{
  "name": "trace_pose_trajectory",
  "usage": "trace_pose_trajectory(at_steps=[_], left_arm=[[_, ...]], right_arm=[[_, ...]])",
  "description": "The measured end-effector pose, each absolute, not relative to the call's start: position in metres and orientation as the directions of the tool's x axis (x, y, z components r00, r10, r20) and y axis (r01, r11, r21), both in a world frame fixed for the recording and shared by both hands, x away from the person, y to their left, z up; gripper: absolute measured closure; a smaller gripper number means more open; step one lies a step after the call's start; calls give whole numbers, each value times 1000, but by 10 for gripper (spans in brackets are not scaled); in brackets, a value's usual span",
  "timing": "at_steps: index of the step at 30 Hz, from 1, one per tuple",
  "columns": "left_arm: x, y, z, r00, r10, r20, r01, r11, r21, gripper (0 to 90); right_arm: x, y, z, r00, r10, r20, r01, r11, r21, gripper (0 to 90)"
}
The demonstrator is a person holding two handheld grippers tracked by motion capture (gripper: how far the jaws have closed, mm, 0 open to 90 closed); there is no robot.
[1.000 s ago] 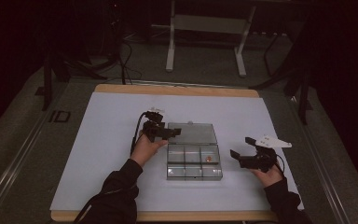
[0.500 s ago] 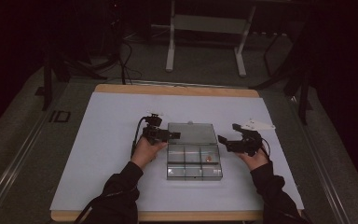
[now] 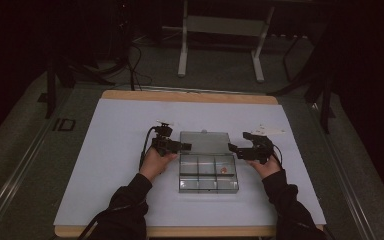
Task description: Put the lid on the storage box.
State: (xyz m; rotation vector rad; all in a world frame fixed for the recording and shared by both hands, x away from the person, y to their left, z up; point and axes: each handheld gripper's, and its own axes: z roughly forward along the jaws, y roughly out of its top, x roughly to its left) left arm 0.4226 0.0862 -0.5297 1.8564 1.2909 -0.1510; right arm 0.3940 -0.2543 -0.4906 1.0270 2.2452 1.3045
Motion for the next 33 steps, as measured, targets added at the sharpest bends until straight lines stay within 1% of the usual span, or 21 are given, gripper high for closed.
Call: trace_pose_trajectory(at_steps=[3,4,5,6,10,12,15,16,20,22,24,26,27,30,33], left_arm=[[422,86,-530,466,714,-522,811,-109,575,383],[422,87,-530,470,706,-531,810,-105,577,394],[421,87,-529,472,699,-537,807,-97,583,430],[420,86,-528,476,703,-530,803,-100,588,443],[417,84,-525,505,715,-483,768,-117,630,446],[414,84,-523,522,714,-467,748,-120,653,470],[411,82,-521,539,719,-439,722,-125,681,498],[410,83,-520,546,716,-435,714,-126,688,507],[406,84,-519,567,711,-415,684,-126,718,547],[404,84,-517,573,714,-402,671,-128,730,569],[402,86,-515,584,716,-384,655,-135,744,595],[400,86,-514,591,717,-370,641,-138,755,614],[399,87,-513,595,716,-365,636,-141,759,624],[397,88,-511,597,717,-360,626,-136,768,653],[395,88,-509,601,721,-344,615,-142,776,658]], right_arm=[[397,-253,-494,-675,735,66,426,315,848,170],[399,-252,-496,-673,736,69,431,316,845,170],[400,-252,-497,-671,738,71,437,316,842,170],[401,-252,-499,-671,738,76,442,315,840,171],[405,-252,-504,-666,740,98,467,310,828,173],[406,-251,-505,-666,739,101,472,313,824,210],[407,-250,-506,-668,736,105,477,316,820,240],[408,-249,-506,-673,733,101,475,323,819,274],[408,-247,-507,-682,724,103,478,335,812,358],[408,-247,-507,-682,724,108,483,335,809,380],[409,-246,-507,-688,717,112,484,337,808,421],[408,-246,-506,-697,709,104,473,346,810,451],[407,-246,-505,-704,703,100,467,352,811,488],[405,-244,-502,-713,695,89,456,365,812,547],[403,-243,-500,-713,696,80,454,371,810,567]])
